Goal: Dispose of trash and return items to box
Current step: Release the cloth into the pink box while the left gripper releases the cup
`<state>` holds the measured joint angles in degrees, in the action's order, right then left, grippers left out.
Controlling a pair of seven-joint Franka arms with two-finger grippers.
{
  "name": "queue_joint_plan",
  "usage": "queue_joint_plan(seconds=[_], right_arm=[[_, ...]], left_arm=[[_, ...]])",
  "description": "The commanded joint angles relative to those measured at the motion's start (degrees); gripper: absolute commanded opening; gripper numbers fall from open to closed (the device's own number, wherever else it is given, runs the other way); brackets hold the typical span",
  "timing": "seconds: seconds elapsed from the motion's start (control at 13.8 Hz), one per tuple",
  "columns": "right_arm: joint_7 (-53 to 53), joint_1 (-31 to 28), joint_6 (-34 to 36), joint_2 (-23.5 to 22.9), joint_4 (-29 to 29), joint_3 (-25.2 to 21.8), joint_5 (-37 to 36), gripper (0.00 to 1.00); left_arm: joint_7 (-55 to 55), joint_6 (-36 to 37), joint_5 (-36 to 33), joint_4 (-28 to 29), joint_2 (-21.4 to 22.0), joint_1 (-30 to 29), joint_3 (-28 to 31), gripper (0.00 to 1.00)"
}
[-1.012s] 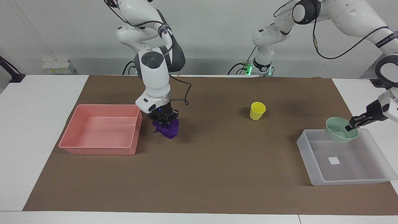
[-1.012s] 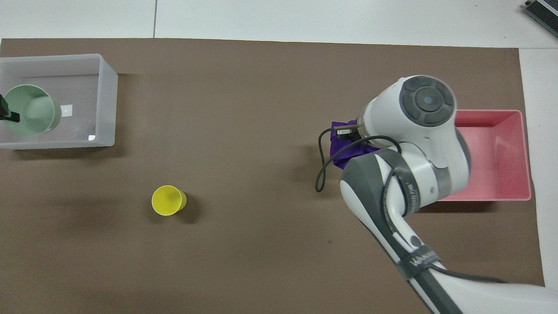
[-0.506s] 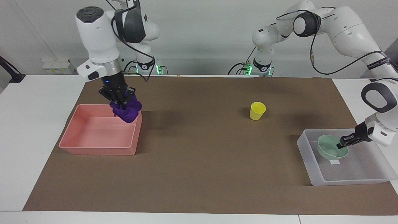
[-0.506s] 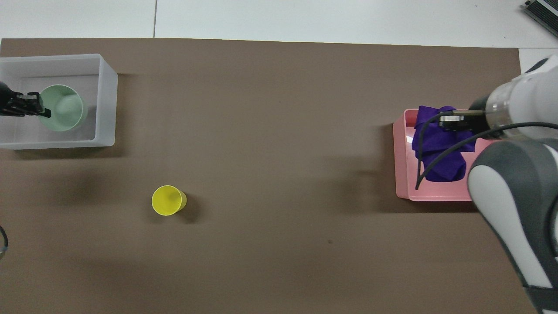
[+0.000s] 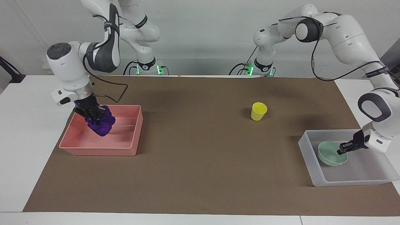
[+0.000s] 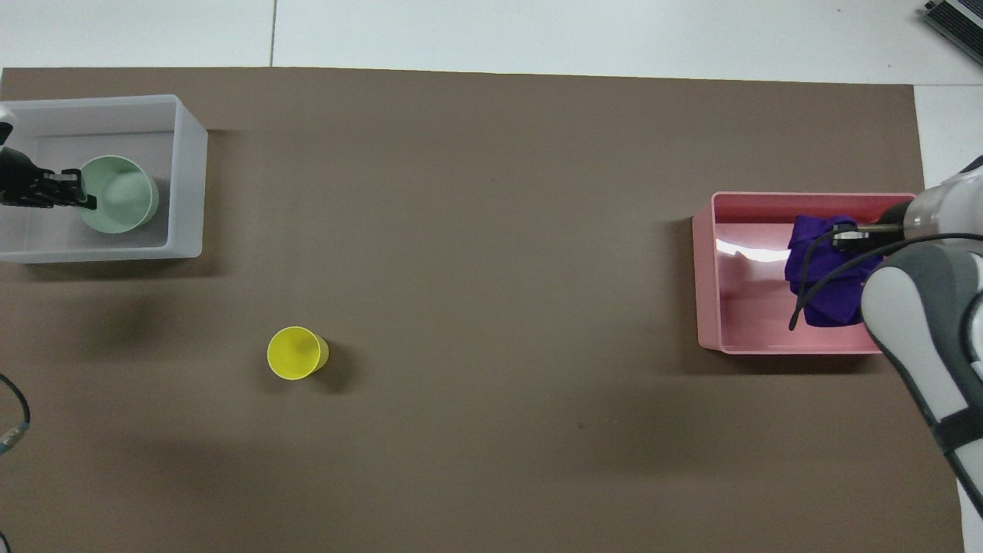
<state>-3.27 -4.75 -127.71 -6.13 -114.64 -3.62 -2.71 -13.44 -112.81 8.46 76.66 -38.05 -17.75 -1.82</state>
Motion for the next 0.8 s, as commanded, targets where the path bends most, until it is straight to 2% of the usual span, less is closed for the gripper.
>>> queue_joint_plan(seconds=[0.0,0.22,0.29,0.36,0.43,0.58,0.72], right_arm=[[0.01,-1.49,-6.31,-0.63,-5.66,0.9,0.42,0.0],[0.37,-1.31,-10.53,-2.12,-7.53,0.9,0.51,0.0],[1.59,-0.88,-11.24,-2.65,-7.53,0.9,0.51,0.31],[3.16,-0.61,-11.24,-2.74,-7.53,0.9,0.51,0.82],[4.14,-0.52,-10.98,-2.74,-7.27,0.98,0.51,1.0],[4.41,-0.09,-9.93,-2.04,-5.69,1.51,0.51,1.0],[6.59,2.37,-5.38,-1.43,-2.1,1.42,0.16,1.0]], left_arm=[[-0.36,0.13,-0.91,-1.78,-0.62,0.52,0.32,1.0],[-0.01,-0.13,-0.91,-2.22,1.48,0.79,-0.03,1.0],[-0.18,0.39,-0.82,-2.13,3.14,0.96,-0.12,1.0],[0.16,1.7,-0.82,-2.04,5.16,1.14,-0.21,1.0],[0.25,4.41,-1.08,-1.87,6.92,1.57,-0.21,1.0],[1.56,10.99,-0.99,-1.52,11.14,2.63,-0.29,1.0],[8.04,20.3,-1.08,-0.47,14.92,6.04,-0.03,1.0]])
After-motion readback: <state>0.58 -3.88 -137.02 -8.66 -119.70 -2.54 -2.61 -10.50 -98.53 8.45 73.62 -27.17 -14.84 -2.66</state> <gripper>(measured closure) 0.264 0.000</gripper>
